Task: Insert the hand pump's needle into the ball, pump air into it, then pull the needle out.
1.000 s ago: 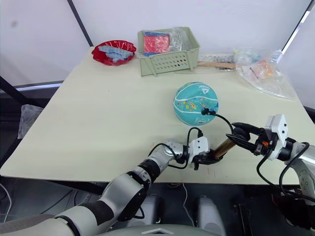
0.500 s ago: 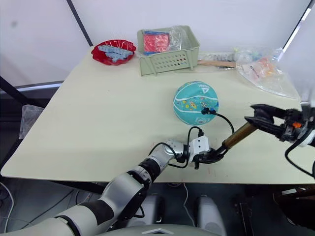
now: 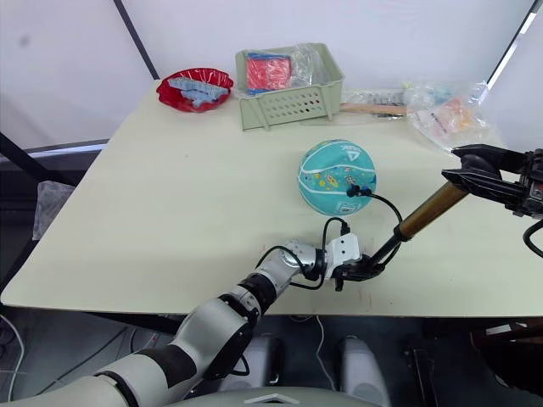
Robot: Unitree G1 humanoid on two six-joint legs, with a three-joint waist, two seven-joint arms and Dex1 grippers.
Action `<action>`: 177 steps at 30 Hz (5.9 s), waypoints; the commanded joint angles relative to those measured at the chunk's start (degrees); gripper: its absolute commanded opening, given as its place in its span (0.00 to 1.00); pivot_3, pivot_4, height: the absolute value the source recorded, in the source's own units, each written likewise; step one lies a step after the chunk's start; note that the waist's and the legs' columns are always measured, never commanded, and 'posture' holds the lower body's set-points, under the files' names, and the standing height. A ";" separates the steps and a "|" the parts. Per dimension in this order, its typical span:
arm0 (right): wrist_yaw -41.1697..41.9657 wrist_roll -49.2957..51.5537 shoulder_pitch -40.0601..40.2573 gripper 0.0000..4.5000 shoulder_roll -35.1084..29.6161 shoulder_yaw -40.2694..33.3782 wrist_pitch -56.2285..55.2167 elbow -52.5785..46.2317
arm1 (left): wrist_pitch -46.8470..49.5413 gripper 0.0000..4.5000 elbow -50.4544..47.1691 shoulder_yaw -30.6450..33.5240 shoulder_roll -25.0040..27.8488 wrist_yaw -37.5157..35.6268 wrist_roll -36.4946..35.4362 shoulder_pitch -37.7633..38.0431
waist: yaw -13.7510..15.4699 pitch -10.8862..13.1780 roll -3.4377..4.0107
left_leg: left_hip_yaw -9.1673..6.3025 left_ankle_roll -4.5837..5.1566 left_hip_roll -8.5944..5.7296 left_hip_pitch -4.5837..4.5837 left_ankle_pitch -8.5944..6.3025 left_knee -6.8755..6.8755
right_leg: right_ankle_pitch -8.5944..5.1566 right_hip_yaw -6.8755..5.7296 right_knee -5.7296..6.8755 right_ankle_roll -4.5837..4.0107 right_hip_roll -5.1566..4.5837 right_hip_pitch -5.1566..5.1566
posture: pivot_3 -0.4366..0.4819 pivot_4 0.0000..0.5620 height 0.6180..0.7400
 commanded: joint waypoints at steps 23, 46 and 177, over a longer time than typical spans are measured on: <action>-4.00 -23.48 10.76 0.36 17.49 22.65 -19.23 2.81 | 1.12 0.26 2.73 -0.29 -2.21 0.66 1.69 1.36 | -0.04 -0.43 -0.57 | -0.04 0.00 0.03 0.07 0.00 -0.02 | -0.01 -0.10 0.00 0.00 0.03 0.05 | 0.48 0.27 0.96; -5.43 -12.04 3.83 0.36 10.71 12.84 -11.80 -7.78 | -0.45 0.26 -0.48 0.32 3.47 -2.94 1.28 5.16 | -0.05 0.04 0.17 | -0.06 0.00 0.03 0.00 0.00 -0.11 | -0.01 -0.15 0.00 -0.03 0.04 -0.03 | 0.48 0.27 0.96; -10.36 -10.55 -1.12 0.36 15.10 16.14 -8.98 -9.88 | 3.64 0.26 -2.42 1.74 6.58 -5.52 0.02 8.34 | -1.32 -0.41 0.35 | -0.11 -0.02 0.07 0.75 -0.02 -0.68 | -0.39 0.08 -0.02 -0.09 0.04 0.26 | 0.48 0.27 0.96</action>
